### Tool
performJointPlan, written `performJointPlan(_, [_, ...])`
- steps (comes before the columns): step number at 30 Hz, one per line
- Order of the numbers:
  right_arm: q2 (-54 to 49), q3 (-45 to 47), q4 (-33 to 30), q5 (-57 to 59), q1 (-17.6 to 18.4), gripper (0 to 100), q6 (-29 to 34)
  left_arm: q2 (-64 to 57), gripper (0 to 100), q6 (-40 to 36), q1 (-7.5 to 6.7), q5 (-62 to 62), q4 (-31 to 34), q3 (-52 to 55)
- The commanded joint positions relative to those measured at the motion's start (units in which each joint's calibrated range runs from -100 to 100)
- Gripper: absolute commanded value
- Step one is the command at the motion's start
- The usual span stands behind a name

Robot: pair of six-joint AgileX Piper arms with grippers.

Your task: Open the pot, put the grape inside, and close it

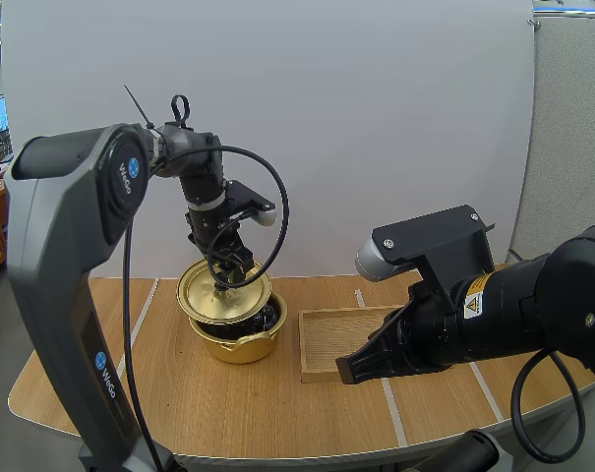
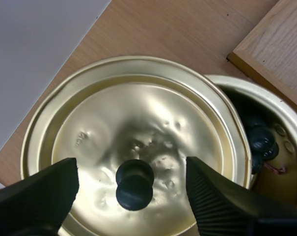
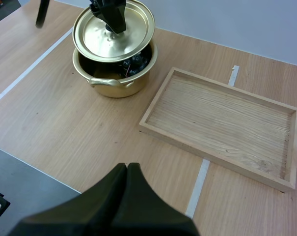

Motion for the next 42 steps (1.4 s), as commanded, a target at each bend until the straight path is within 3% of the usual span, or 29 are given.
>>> performJointPlan(1, [-0.46,-0.03,0.29,0.00,-0.15,0,-0.12,1.59,100,-0.16,0.10,-3.86,0.12,-0.52])
performJointPlan(32, [-0.46,-0.03,0.29,0.00,-0.15,0,-0.12,3.76,100,-0.72,0.10,0.00,2.08,-0.52])
performJointPlan(34, [-0.46,-0.03,0.29,0.00,-0.15,0,-0.12,3.76,81,-0.72,0.10,0.18,2.21,-0.52])
performJointPlan(38, [-0.46,-0.03,0.29,0.00,-0.15,0,-0.12,3.76,22,-0.72,0.10,0.50,2.21,-0.52])
performJointPlan(40, [-0.46,-0.03,0.29,0.00,-0.15,0,-0.12,3.76,0,-0.72,0.10,0.96,2.34,-0.52])
performJointPlan(42, [-0.46,-0.03,0.29,0.00,-0.15,0,-0.12,3.61,0,-0.72,0.10,0.94,2.45,-0.52])
